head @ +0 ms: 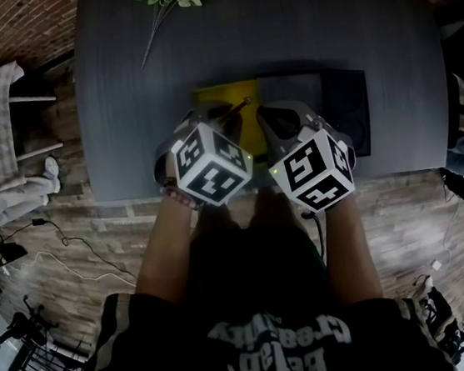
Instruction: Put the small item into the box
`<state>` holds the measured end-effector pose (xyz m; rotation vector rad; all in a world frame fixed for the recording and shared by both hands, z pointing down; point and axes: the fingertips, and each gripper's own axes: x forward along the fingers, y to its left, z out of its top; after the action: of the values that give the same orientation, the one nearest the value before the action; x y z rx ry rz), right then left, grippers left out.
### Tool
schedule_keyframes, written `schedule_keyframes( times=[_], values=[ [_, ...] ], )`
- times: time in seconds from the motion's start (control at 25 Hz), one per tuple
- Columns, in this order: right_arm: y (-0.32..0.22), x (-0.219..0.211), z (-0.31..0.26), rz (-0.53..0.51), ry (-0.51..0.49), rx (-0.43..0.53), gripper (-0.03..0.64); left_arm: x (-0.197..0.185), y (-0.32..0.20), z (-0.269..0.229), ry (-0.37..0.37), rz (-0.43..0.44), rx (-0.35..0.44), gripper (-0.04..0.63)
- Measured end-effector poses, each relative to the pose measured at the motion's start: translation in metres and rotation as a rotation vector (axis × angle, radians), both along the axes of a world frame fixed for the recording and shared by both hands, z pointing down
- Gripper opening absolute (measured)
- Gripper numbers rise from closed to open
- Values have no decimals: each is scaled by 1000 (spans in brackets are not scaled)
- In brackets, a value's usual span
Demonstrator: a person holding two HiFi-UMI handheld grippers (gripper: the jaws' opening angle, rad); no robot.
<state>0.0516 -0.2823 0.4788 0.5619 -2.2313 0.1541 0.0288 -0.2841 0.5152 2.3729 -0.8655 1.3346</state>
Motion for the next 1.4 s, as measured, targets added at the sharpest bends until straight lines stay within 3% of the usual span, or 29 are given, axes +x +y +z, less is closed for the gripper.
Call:
schedule_keyframes(
  times=[1.4],
  values=[
    [-14,-7,50,-29,5,-95,6,-3,-12,69,-31,10,-121,72]
  ],
)
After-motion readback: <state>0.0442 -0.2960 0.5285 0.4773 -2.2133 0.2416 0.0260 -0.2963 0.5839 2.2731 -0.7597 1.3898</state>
